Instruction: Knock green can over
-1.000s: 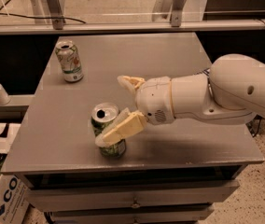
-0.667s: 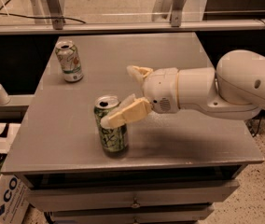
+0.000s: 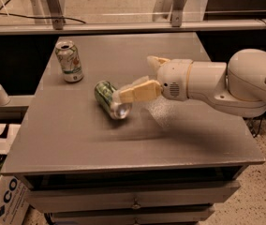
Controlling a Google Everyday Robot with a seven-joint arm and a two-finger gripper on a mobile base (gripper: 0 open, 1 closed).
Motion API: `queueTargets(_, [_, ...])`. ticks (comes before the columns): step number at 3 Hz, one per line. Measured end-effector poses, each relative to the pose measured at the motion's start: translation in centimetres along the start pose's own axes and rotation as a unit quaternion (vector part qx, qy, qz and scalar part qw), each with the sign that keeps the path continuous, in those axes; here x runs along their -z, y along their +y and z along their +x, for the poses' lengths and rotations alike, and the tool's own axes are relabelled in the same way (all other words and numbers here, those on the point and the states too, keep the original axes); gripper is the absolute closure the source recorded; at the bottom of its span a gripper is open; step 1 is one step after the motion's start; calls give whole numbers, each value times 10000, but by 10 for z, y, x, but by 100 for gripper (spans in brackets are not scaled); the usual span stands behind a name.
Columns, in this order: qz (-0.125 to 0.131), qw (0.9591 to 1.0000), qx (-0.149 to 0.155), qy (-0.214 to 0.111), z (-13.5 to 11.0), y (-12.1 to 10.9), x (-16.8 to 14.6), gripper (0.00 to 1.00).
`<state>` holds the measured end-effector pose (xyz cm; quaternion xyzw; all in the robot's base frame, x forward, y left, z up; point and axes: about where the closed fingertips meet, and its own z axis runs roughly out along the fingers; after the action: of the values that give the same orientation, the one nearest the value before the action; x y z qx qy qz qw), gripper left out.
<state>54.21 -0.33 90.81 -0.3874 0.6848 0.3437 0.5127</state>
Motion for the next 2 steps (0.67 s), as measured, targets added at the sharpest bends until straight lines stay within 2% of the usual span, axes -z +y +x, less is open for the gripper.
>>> queueTargets(1, [150,9997,-198,-70,12,-9,7,0])
queueTargets(2, [149,9996,-235,-89,28,-6,15,0])
